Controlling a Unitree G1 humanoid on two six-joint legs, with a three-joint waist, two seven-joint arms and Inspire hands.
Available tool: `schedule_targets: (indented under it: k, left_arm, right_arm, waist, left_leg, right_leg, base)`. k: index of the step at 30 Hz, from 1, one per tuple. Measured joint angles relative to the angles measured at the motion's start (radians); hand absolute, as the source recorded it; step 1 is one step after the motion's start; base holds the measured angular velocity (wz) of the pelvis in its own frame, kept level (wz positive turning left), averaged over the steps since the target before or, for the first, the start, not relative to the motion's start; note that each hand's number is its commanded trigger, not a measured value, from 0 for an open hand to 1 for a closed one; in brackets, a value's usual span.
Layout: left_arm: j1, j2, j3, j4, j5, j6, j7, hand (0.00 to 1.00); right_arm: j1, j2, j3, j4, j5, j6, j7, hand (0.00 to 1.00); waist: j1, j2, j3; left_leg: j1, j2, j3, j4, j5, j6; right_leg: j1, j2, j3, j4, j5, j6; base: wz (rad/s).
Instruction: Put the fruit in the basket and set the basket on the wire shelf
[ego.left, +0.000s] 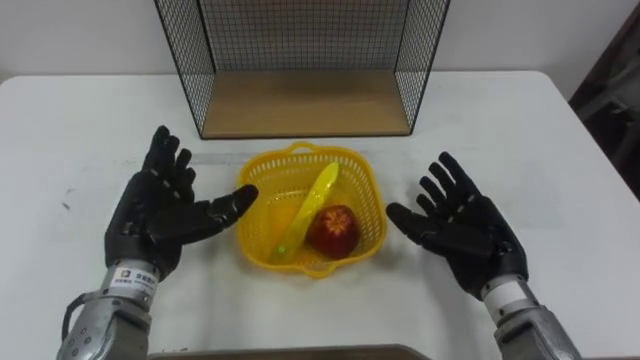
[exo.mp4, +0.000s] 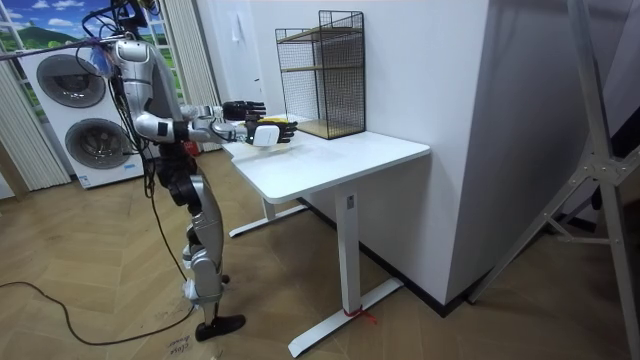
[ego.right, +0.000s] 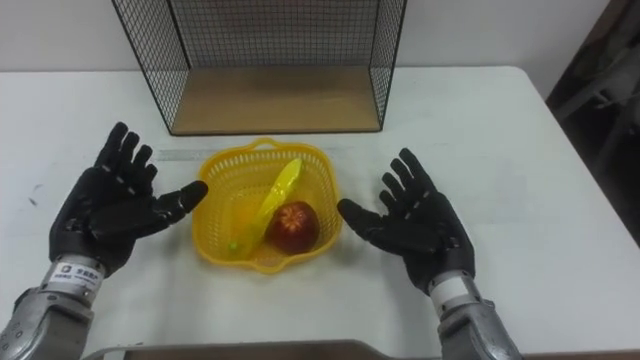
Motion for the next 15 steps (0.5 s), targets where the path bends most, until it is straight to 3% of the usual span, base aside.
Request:
schedule_targets:
  k: [15]
  left_arm:
    - [0.0,0.0,-0.033,0.052,-0.018,-0.002,-0.005,0.0]
  right_arm:
    - [-0.009,-0.001,0.052,0.001,0.023,-0.001,-0.001,0.0]
  waist:
    - [0.009,0.001,0.0024]
  left_leg:
    - [-0.002,0.001,0.003,0.0,0.0,0.0]
  right_leg:
    - [-0.003,0.0,0.001,0.002,0.001,-0.001]
  base:
    - [0.0]
